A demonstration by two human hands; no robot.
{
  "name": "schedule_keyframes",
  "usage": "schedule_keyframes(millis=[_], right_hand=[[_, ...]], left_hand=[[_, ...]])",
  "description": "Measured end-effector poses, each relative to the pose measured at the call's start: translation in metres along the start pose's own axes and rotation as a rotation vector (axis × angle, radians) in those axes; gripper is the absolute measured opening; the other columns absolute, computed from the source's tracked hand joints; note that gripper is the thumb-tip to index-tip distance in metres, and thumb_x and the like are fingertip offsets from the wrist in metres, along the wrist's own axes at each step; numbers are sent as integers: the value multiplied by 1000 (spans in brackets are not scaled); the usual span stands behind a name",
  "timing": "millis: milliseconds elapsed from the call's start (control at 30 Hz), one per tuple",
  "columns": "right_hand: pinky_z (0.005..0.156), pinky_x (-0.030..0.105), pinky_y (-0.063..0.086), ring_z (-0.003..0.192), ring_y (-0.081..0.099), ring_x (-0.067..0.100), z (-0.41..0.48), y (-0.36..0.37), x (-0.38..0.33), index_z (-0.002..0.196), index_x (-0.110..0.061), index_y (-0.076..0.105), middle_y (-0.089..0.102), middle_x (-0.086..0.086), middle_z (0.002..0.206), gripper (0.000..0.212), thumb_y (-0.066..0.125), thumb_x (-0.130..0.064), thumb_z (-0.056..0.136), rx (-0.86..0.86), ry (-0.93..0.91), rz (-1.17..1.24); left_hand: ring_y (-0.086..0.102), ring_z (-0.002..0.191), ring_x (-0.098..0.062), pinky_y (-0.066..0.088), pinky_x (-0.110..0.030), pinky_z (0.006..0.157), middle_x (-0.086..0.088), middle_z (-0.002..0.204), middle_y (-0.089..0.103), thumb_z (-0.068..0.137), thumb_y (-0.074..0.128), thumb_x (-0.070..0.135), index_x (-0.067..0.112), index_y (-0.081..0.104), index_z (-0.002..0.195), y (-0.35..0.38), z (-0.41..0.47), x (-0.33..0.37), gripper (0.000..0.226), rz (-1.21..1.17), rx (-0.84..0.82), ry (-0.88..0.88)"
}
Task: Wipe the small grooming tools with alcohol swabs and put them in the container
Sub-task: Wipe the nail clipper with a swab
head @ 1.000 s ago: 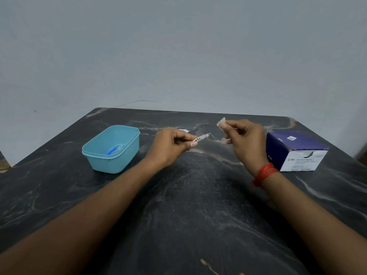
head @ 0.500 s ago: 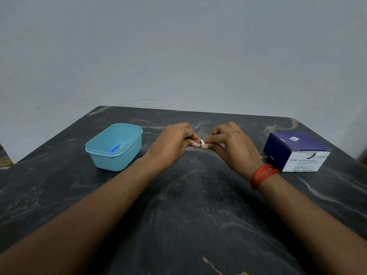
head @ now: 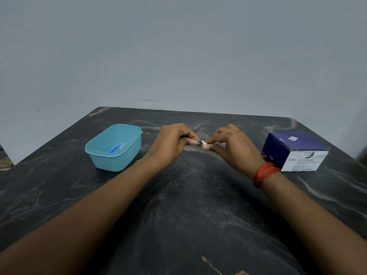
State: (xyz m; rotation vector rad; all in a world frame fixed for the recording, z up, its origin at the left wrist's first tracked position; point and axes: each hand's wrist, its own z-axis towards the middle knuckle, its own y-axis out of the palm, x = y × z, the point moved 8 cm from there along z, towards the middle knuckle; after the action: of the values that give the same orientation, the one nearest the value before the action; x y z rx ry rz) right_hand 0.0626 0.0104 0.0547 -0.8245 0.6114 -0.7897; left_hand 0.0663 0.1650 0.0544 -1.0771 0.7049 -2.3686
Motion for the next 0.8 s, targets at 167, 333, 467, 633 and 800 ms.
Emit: schedule_keyframes(millis=[167,333,467,633,800], right_hand=[[65,14,38,77,53,4,-3,1,14,91,-25,78,67,-14,84,15,73,-38,85,-37,120,183],[63,9,42,68,59,-4,-3,-4,28,90,-18,79,71,-13,77,16,73,-32,86,100,299,536],[56,23,50,62,56,6,-8,1,36,86,-10,77,69,0,74,15,74,-24,87,248,468,874],[62,22,56,62,60,11,-18,23,27,93,2,73,64,6,72,23,72,-19,85,319,678,1400],[62,22,50,70,58,9,-19,35,17,94,-7,77,71,4,84,19,74,-24,85,219,691,1293]], left_hand=[[62,83,4,45,-6,73,15,86,68,87,73,13,20,79,91,-1,0,-8,10,-50,26,-84],[70,82,-9,58,-25,78,11,83,75,79,81,17,25,79,88,-3,-3,-19,12,-207,78,-178],[70,71,-4,57,-20,75,3,75,75,76,84,13,21,78,85,19,-9,-19,13,-332,3,-232],[74,75,-21,62,-32,77,-9,79,76,79,80,5,10,76,88,33,-13,-17,10,-558,47,-305],[73,72,-21,62,-34,74,-13,78,75,80,79,4,11,74,85,30,-13,-21,10,-624,129,-331]])
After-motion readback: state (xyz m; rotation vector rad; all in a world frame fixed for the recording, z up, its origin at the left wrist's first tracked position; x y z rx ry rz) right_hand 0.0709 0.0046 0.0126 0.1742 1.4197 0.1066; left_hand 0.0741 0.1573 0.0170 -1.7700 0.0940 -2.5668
